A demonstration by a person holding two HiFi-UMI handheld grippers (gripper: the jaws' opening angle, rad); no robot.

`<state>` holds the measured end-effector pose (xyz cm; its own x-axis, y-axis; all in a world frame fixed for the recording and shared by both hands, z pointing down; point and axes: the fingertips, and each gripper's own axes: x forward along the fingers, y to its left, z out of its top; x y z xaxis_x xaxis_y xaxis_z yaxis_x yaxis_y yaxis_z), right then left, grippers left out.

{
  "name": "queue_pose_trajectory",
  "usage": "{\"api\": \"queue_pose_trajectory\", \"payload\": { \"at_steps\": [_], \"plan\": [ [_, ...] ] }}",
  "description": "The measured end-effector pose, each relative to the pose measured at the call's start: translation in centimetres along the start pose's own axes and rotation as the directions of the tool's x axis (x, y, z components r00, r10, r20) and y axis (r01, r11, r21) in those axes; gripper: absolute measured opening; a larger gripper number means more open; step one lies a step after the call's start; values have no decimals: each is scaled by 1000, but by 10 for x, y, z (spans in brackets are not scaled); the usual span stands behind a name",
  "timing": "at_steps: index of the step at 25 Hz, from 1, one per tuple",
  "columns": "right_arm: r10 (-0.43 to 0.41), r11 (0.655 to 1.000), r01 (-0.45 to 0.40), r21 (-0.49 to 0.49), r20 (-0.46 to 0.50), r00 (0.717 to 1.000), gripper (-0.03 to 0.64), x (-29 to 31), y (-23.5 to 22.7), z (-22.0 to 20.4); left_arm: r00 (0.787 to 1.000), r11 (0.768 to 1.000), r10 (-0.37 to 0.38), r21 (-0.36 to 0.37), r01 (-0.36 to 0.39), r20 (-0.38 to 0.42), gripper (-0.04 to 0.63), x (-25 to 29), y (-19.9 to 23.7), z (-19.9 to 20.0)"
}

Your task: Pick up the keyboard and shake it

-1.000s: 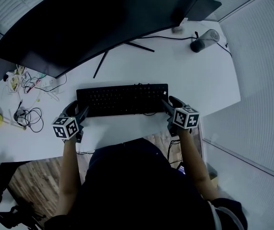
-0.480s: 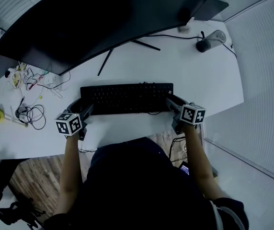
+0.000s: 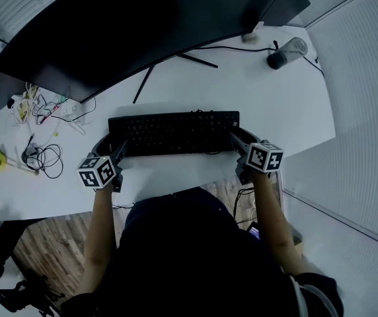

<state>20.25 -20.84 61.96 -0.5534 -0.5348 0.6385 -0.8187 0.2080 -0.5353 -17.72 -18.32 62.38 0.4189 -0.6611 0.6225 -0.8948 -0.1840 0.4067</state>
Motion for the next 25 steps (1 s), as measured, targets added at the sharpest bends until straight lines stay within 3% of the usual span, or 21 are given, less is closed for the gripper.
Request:
{"api": "queue_pose_trajectory", "payload": {
  "at_steps": [7, 12, 19, 25],
  "plan": [
    [1, 996, 10, -90, 120, 993, 218, -28, 22, 39, 992, 1000, -4, 28, 0, 123, 290, -19, -19, 34],
    [-21, 977, 68, -203, 225, 974, 216, -63, 52, 79, 975, 998, -52, -17, 57, 215, 290, -29, -30, 49],
    [-44, 896, 196, -399, 360, 932, 196, -116, 108, 131, 925, 968, -142, -147, 204, 353, 290, -29, -42, 43],
    [-44, 841, 262, -472, 424, 904, 196, -137, 139, 145, 896, 949, -176, -173, 265, 408, 290, -34, -47, 46]
  ]
}}
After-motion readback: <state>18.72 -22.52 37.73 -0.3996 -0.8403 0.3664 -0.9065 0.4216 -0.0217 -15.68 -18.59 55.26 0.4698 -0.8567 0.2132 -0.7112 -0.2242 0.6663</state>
